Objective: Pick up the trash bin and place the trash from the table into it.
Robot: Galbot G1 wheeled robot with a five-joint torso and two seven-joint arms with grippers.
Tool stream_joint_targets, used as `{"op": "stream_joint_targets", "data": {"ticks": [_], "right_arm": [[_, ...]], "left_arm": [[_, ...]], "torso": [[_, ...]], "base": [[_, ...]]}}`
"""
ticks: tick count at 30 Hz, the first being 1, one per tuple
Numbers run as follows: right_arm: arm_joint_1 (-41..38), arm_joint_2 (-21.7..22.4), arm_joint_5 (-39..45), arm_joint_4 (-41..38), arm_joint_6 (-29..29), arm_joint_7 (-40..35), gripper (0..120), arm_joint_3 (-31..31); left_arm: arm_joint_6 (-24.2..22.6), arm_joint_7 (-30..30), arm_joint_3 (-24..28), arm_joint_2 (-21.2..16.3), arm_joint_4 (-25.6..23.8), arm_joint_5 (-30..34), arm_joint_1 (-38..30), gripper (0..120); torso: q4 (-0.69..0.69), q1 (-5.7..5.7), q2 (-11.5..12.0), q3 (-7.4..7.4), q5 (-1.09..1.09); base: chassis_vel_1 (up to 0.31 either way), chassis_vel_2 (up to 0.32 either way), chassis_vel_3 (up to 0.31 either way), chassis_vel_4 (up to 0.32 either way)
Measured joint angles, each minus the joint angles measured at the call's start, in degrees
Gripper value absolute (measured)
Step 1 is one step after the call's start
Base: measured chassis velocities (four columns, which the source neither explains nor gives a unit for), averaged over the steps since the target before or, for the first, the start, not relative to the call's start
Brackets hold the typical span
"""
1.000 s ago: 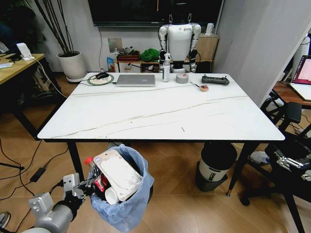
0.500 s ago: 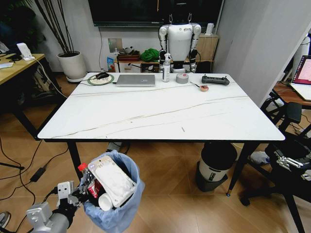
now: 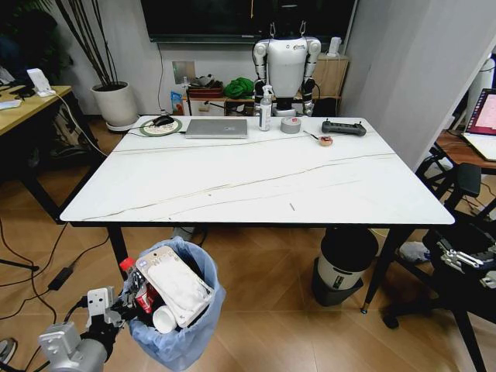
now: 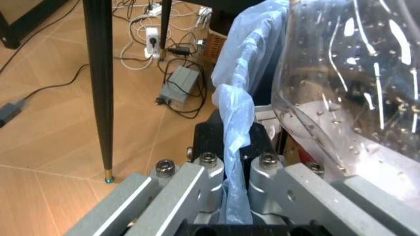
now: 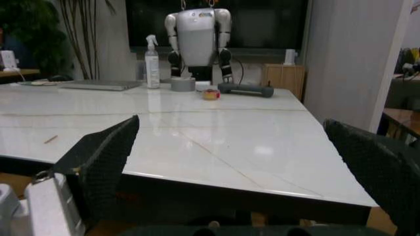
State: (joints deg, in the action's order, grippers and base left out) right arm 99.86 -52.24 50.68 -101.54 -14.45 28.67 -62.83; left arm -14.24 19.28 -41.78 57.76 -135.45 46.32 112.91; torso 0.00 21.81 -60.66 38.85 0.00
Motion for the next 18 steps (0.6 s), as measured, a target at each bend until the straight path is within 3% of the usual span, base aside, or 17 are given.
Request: {"op": "stream_joint_targets", "data": {"ticks": [18], "right_arm": [[-0.01,0.02,0.05,0.0,0.01,-0.04,100,0.0]], "left_arm": [[-0.63,0.0,-0.01,0.08,-0.39,0.55,-0.6,0]], "torso": [[0.0,-2.33,5.37,-3.03,0.01]], "base": [[0.0,0.0,0.0,0.0]]}}
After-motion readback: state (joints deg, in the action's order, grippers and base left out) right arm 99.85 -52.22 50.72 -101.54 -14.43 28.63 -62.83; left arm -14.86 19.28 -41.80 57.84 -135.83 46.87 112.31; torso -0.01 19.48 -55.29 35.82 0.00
